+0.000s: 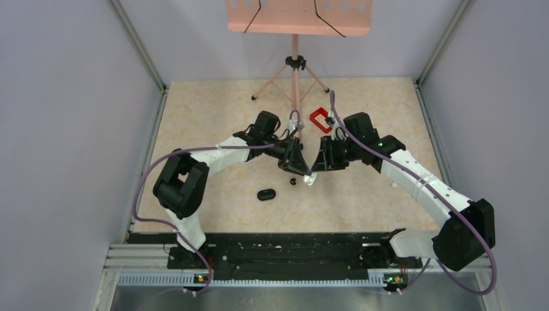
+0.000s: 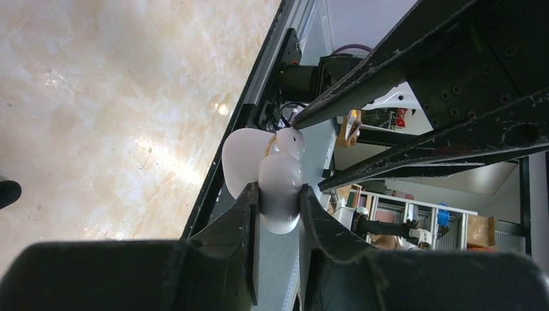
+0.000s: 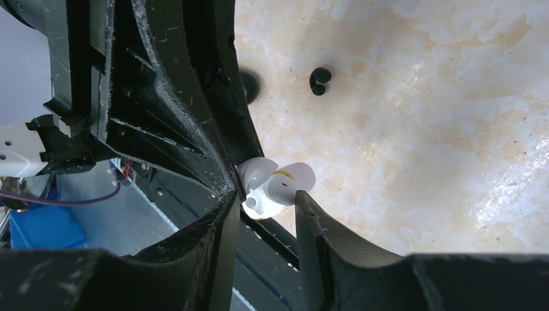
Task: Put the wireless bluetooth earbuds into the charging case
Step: Adjust the right earbud in the right side groove of the charging case.
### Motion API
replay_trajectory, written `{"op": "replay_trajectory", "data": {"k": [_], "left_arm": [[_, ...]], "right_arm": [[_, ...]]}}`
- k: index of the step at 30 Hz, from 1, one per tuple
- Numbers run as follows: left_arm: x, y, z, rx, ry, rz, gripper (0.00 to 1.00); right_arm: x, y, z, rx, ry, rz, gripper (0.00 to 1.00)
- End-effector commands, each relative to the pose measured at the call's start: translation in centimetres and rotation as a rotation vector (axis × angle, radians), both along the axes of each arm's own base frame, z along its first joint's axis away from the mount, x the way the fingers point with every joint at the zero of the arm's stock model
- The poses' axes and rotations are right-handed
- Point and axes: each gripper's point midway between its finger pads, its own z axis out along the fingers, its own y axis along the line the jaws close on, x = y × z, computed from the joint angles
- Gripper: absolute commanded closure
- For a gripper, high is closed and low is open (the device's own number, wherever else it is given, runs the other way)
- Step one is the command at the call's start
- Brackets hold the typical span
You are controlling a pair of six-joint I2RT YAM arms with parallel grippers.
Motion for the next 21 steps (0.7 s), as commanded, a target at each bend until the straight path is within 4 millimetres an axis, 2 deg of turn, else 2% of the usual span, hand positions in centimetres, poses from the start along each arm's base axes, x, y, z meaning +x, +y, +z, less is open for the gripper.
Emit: {"op": "replay_trajectory", "data": {"k": [1, 12, 21], "left_arm": [[0.4, -0.4, 2.6, -0.066, -0.091, -0.002, 1.00], [0.7, -0.3, 2.6, -0.061, -0.098, 0.011, 1.00], [0.9, -0.1, 2.7, -0.059, -0.102, 0.021, 1.00]], "right_arm": [[-1.3, 2.0, 1.0, 0.069, 0.002, 0.077, 0.65], [-2.7, 2.6, 0.2, 0.064, 0.033, 0.100, 0.66], [-3.4, 3.1, 0.4, 0.072, 0.038, 0.125, 0.67]]}}
